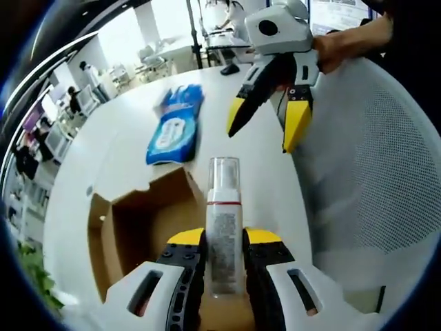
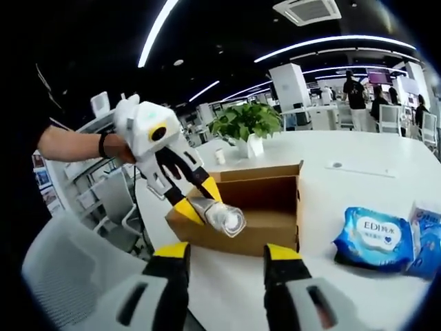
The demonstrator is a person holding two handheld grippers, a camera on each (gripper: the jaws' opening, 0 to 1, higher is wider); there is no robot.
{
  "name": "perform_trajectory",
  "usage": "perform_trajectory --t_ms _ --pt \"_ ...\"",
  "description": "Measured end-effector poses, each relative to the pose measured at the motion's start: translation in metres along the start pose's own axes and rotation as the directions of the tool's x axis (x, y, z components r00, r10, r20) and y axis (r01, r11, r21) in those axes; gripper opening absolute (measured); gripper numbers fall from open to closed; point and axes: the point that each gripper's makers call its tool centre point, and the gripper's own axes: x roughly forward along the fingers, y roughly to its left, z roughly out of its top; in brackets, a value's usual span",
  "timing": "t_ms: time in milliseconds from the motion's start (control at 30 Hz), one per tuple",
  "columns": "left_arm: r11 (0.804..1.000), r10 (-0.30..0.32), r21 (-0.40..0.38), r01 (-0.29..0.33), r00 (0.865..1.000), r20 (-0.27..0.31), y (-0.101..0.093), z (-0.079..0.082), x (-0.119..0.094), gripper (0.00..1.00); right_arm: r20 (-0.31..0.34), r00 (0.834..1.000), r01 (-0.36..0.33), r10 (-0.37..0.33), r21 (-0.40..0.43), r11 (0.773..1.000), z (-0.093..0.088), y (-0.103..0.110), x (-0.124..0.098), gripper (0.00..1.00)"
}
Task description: Operate the shoe box by opening the lid, removing the specified soft item, and placing it in the target area until the item is outside and the box remains undamaged.
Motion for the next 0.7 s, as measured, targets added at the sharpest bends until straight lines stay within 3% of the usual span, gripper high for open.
perform_trajectory --t_ms 500,700 --pt "0.992 -0.127 0.016 0.126 0.989 0.071 -0.031 0.02 -0.004 0.2 -0.021 0.997 -0.074 0.073 -0.057 0.996 -0.003 0.021 0.007 0.38" --pt "0.979 -0.2 -0.007 0.202 0.973 0.113 -0.044 0.028 -0.006 0.2 -0.01 0.992 -0.129 0.128 -0.054 0.99 -0.001 0.032 0.008 0.35"
